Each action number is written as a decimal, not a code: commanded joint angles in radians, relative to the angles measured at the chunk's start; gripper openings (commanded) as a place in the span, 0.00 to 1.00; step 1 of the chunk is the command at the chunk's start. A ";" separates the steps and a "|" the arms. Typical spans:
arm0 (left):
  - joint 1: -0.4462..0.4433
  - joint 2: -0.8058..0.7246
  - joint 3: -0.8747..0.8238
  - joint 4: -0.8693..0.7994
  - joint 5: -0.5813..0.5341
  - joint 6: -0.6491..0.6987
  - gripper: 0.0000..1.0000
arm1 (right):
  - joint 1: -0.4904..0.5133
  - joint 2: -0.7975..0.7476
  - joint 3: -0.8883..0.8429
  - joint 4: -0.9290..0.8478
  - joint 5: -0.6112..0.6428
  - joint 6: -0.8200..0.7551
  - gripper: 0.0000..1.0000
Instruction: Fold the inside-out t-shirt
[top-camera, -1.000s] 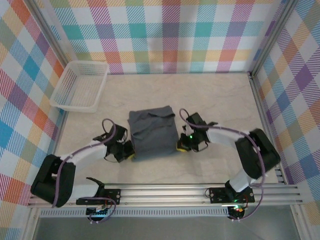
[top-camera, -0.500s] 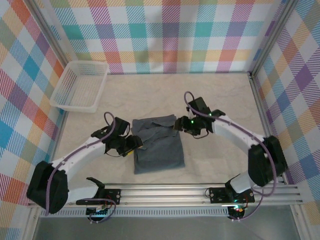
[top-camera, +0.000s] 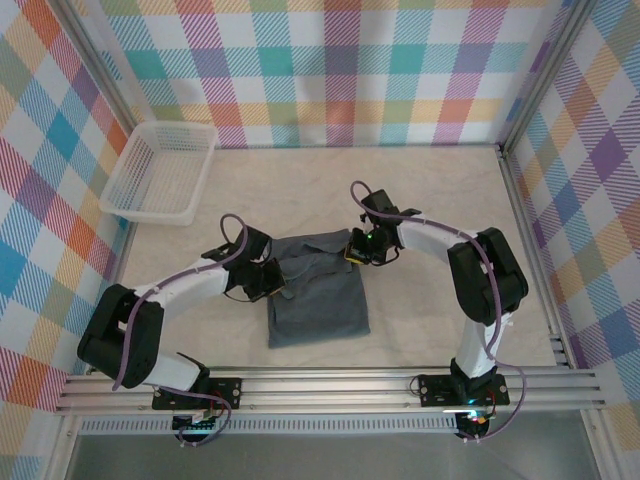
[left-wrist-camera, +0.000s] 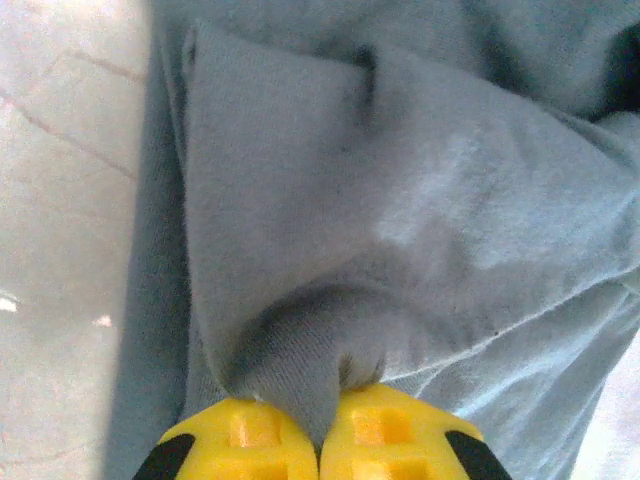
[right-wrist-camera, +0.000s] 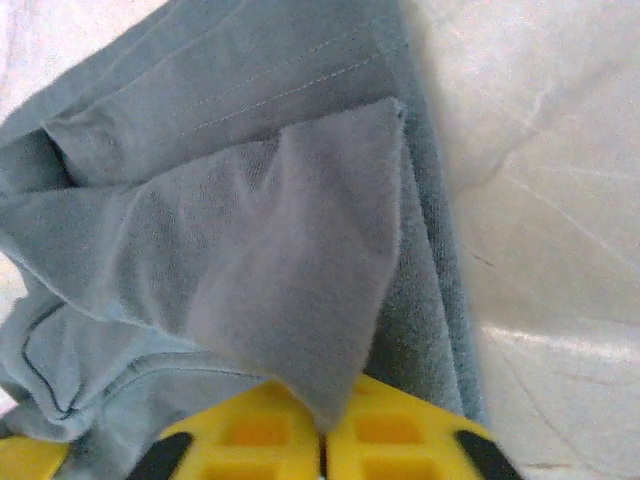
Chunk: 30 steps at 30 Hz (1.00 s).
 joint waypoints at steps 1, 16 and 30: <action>0.016 -0.016 0.042 -0.008 -0.020 -0.012 0.00 | 0.004 -0.055 0.007 -0.018 -0.048 0.008 0.00; 0.265 0.237 0.235 0.203 -0.047 -0.095 0.25 | -0.093 0.290 0.408 -0.054 -0.167 0.133 0.15; 0.373 0.230 0.291 0.095 -0.064 0.087 0.58 | -0.183 0.178 0.327 -0.108 -0.097 -0.166 0.58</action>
